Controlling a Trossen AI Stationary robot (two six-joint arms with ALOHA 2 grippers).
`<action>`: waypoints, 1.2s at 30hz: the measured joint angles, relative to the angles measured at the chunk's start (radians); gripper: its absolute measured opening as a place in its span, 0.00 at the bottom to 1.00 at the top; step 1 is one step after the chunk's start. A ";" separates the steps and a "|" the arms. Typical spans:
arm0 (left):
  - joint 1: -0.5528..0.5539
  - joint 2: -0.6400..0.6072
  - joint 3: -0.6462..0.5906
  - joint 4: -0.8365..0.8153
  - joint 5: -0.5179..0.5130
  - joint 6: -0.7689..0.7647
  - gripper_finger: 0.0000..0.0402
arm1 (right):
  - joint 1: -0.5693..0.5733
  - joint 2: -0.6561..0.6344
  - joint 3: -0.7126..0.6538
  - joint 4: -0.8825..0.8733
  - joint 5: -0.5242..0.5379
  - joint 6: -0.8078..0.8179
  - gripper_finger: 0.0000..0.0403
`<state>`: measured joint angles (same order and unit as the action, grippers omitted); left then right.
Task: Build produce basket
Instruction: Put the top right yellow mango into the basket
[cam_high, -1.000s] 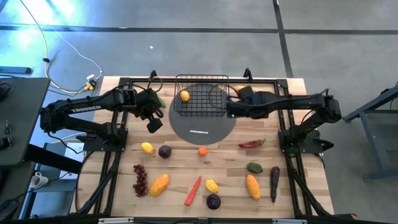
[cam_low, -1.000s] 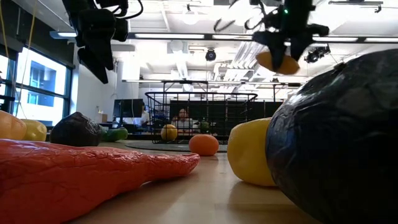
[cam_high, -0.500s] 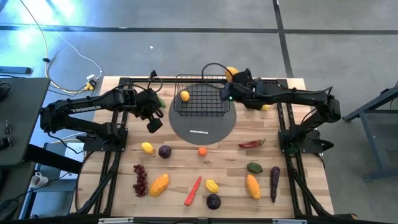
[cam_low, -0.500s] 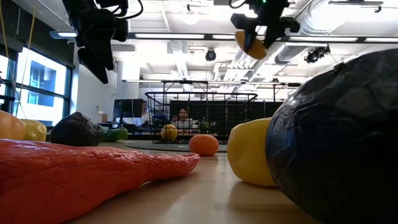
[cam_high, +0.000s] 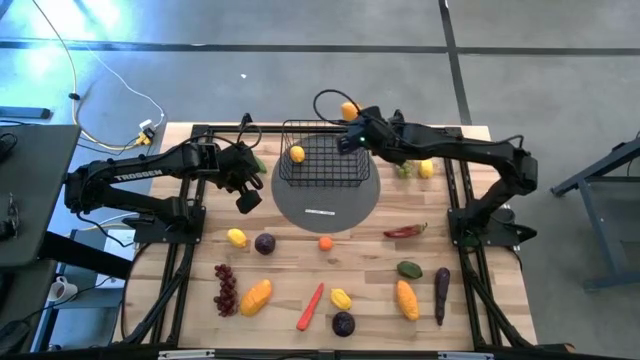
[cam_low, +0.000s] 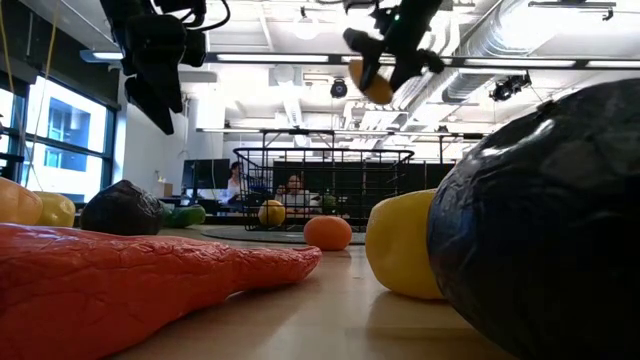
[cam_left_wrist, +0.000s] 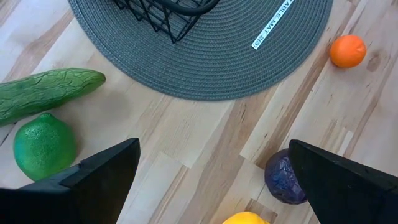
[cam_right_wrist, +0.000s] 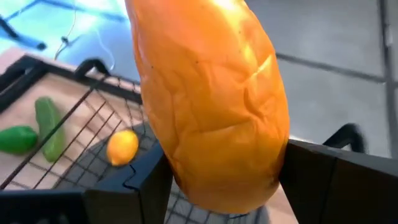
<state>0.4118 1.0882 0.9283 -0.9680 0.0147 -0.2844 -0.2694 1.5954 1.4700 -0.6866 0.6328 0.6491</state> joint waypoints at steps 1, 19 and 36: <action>0.000 0.000 0.000 0.000 0.000 0.000 0.99 | -0.004 0.013 0.000 0.000 -0.020 0.000 0.55; 0.000 0.000 0.000 -0.003 0.000 0.000 0.99 | -0.008 0.237 -0.001 -0.005 -0.137 0.004 0.55; 0.000 0.000 0.000 -0.003 0.000 0.000 0.99 | -0.011 0.260 -0.001 -0.006 -0.176 -0.104 0.67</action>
<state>0.4114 1.0882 0.9283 -0.9714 0.0147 -0.2844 -0.2805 1.8553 1.4689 -0.6929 0.4572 0.5446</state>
